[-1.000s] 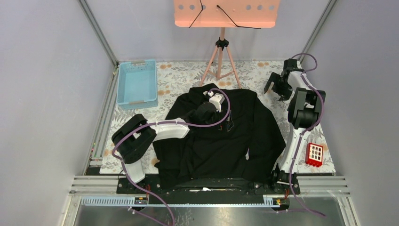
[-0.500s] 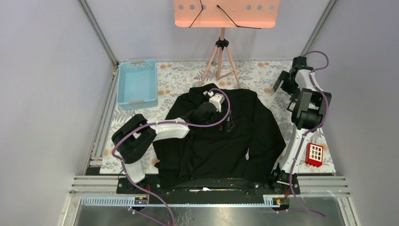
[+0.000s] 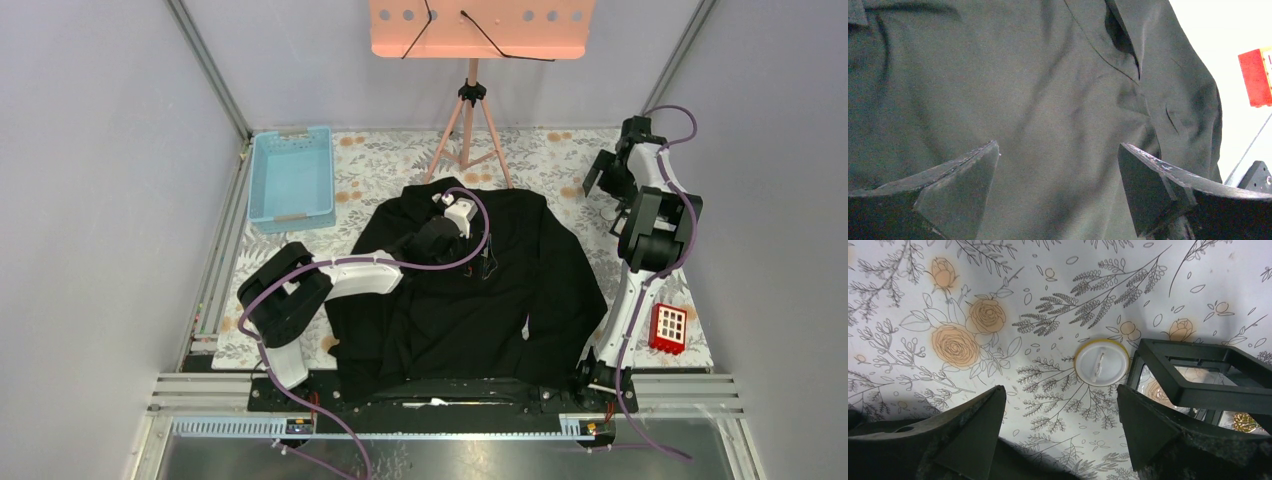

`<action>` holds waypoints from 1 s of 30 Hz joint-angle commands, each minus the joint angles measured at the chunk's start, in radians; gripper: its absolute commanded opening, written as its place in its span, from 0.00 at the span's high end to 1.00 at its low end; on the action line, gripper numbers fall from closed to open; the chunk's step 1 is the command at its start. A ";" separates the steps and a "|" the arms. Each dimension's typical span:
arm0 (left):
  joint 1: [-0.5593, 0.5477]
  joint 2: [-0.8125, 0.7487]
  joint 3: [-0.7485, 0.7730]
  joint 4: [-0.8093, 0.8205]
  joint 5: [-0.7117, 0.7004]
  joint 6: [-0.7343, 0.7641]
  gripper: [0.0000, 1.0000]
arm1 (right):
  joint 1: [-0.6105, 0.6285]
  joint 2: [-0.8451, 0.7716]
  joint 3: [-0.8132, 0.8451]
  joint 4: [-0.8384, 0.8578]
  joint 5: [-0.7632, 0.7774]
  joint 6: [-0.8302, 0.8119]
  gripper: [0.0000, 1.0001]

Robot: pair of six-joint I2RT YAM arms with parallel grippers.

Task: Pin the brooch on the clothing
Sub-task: Adjust the brooch at the center of the board.

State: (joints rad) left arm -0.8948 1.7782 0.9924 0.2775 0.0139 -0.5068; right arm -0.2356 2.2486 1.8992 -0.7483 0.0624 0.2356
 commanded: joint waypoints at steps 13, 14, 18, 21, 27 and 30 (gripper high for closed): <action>0.005 -0.036 -0.004 0.029 -0.028 0.004 0.02 | -0.049 -0.160 -0.172 0.093 -0.163 0.036 0.00; 0.006 -0.038 -0.006 0.029 -0.030 0.004 0.02 | -0.045 -0.171 -0.180 0.109 -0.187 0.043 0.01; 0.006 -0.036 -0.008 0.032 -0.033 -0.002 0.02 | -0.012 -0.117 -0.113 0.101 -0.276 0.046 0.00; 0.005 -0.027 -0.001 0.031 -0.030 -0.006 0.03 | 0.022 -0.038 -0.040 0.061 -0.276 0.045 0.00; 0.006 -0.035 -0.003 0.020 -0.035 -0.003 0.03 | 0.032 0.017 -0.039 0.063 -0.175 0.090 0.00; 0.006 -0.037 -0.010 0.021 -0.040 0.001 0.03 | 0.030 0.025 -0.033 0.056 -0.149 0.100 0.00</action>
State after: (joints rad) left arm -0.8948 1.7748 0.9878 0.2764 -0.0040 -0.5064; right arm -0.1947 2.2528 1.8339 -0.6655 -0.1417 0.3038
